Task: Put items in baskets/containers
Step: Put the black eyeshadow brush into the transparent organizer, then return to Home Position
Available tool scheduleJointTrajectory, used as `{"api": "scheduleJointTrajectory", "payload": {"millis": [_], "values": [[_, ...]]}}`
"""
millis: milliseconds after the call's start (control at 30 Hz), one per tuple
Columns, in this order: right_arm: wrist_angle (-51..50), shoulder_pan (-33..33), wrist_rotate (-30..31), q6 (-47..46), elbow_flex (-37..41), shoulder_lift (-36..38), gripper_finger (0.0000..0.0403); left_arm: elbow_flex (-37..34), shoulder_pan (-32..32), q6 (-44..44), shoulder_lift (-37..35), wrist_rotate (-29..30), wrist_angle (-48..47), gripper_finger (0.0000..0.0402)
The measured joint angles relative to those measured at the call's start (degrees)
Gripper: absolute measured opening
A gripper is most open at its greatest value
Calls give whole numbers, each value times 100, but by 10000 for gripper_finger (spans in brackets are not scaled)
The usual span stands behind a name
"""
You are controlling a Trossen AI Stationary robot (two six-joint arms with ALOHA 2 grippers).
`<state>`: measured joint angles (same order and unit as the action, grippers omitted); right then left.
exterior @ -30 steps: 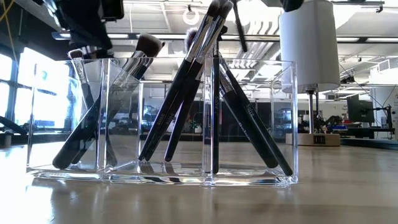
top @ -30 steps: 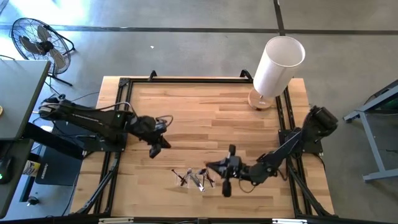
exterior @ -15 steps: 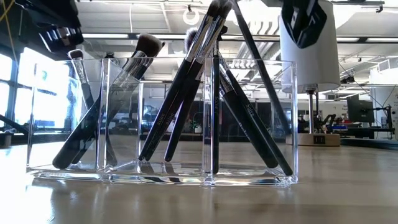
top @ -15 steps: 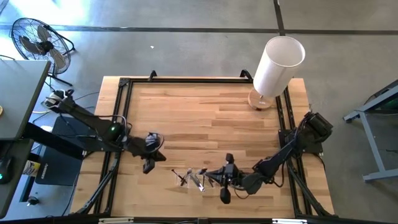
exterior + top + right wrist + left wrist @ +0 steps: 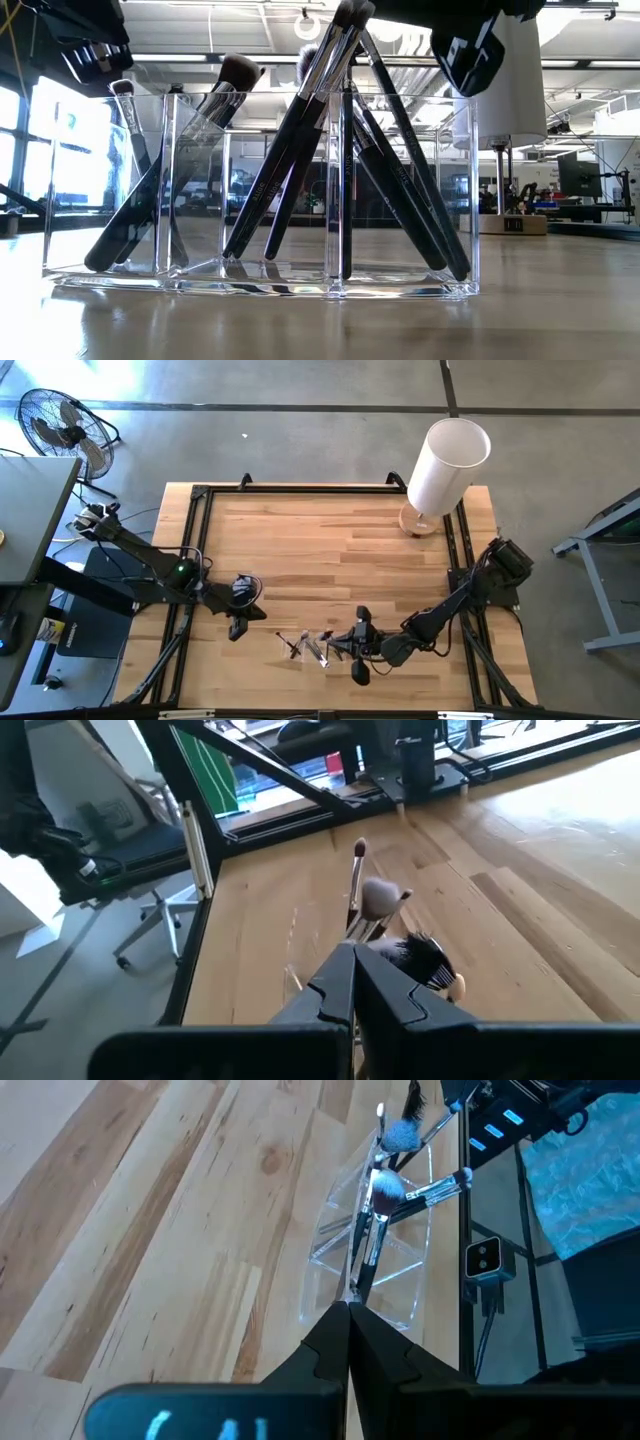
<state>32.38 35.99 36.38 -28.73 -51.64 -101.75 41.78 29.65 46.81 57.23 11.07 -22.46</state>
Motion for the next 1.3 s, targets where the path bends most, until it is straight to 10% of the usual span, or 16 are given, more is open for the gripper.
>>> {"api": "scheduleJointTrajectory", "payload": {"millis": [433, 633, 1300], "values": [[-181, -342, -964, 129, 0, 190, 123, 0, -55, -905, -49, 711, -542, 0], [-888, -460, -834, 769, -2, 936, 157, -182, -796, -2630, -422, -327, 366, 0], [-3113, -1418, -239, 1389, -4, 2090, 16, -2508, -3888, -4468, -3616, -2071, 1641, 0]]}}
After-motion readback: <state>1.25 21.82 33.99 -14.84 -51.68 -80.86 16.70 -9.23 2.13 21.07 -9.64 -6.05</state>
